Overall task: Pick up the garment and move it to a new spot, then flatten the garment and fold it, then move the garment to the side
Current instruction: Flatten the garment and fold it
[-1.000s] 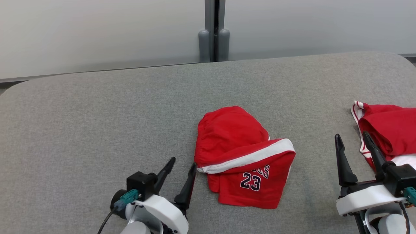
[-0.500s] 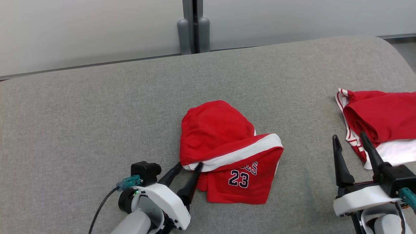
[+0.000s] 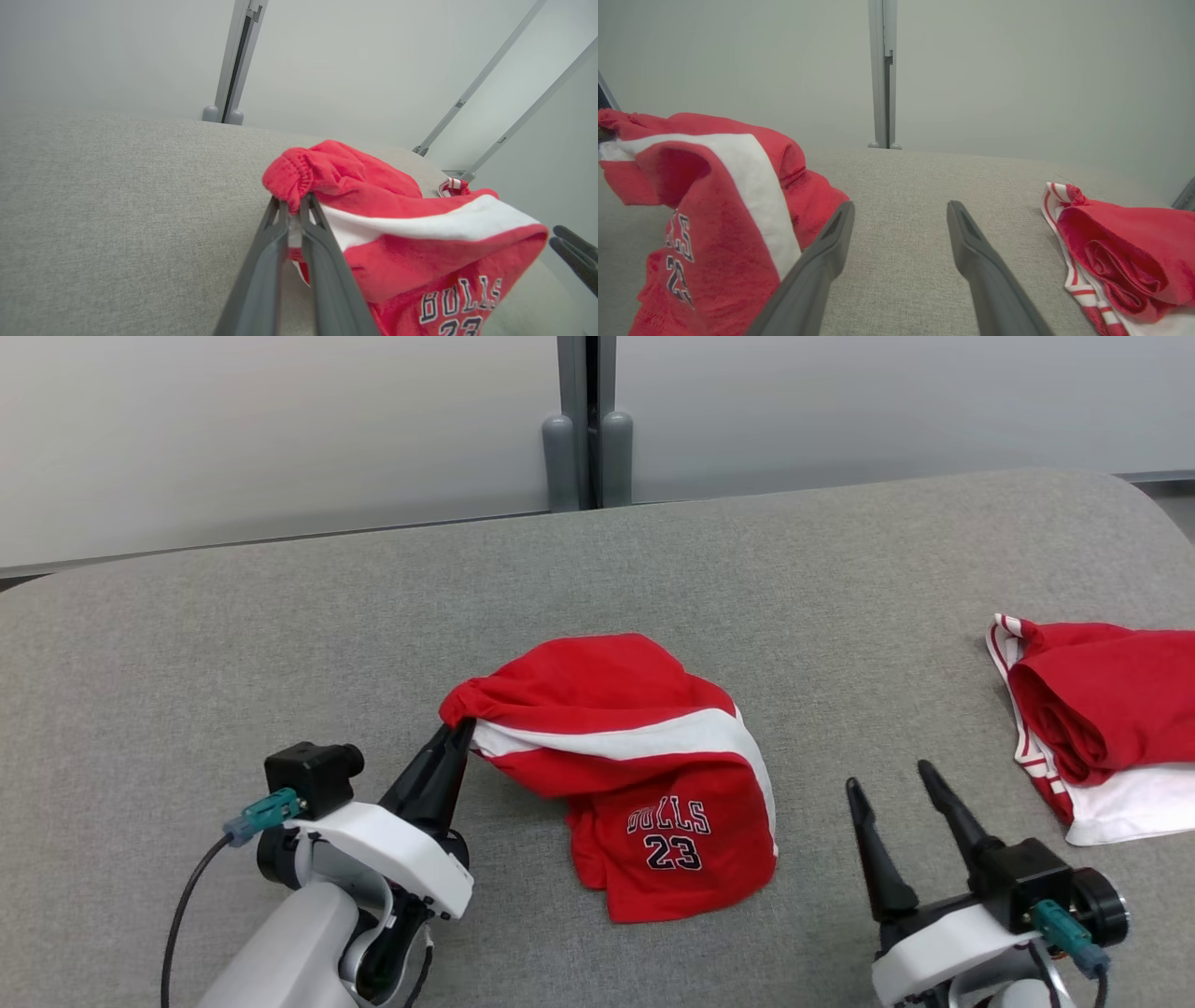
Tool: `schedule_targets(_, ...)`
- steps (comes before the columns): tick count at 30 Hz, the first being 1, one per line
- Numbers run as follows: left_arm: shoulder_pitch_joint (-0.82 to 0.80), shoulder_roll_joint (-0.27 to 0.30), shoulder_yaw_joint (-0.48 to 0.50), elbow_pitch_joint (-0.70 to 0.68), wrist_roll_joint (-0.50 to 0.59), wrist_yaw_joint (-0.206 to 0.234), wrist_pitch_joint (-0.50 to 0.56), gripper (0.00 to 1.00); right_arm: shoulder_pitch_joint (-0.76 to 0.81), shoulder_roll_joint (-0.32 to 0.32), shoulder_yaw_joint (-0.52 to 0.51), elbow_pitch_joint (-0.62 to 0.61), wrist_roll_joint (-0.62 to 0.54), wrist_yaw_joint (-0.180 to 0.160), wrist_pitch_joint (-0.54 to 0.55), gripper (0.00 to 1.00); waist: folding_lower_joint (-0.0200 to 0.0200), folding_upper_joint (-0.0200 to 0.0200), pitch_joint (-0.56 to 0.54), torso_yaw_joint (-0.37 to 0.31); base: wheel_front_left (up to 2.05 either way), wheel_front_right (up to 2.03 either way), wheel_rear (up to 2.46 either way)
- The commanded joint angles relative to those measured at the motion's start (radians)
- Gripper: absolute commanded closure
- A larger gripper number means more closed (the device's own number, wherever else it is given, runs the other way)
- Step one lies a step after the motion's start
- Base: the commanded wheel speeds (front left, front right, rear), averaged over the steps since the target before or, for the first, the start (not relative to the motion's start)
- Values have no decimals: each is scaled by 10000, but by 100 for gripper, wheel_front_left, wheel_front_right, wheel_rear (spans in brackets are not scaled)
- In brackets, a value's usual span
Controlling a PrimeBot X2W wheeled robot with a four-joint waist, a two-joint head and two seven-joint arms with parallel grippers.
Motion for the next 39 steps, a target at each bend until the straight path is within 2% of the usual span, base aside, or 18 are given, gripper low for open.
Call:
schedule_targets(1,-163,153,107,-79,-67,-2,-58,100,78,3,268,65,88,-5,-58,0,0,0,-40,102,0,0,0)
schedule_targets(7,-372,752,300,-346,57,227,127,100,-195,-72,1266,334,103,-5,-54,0,0,0,10,362,0,0,0)
schedule_targets(19,-127,1654,-137,-1023,631,501,793,100,-896,-232,1581,1033,358,-5,317,0,0,0,164,1102,0,0,0)
schedule_targets(23,-100,1630,-445,-1067,913,554,868,100,-1442,-337,1555,1541,561,-5,688,0,0,0,261,1301,0,0,0)
schedule_targets(28,-365,1484,-687,-988,1141,578,873,100,-2514,-897,2149,2296,766,-5,1317,0,0,0,477,1518,0,0,0)
schedule_targets(33,-642,1268,-849,-898,1239,511,803,100,-3529,-1635,3177,3062,1154,-5,1824,0,0,0,759,1770,0,0,0)
schedule_targets(39,-896,1030,-964,-651,1244,422,656,100,-4163,-2405,4868,3484,2358,-5,2251,0,0,0,900,2023,0,0,0)
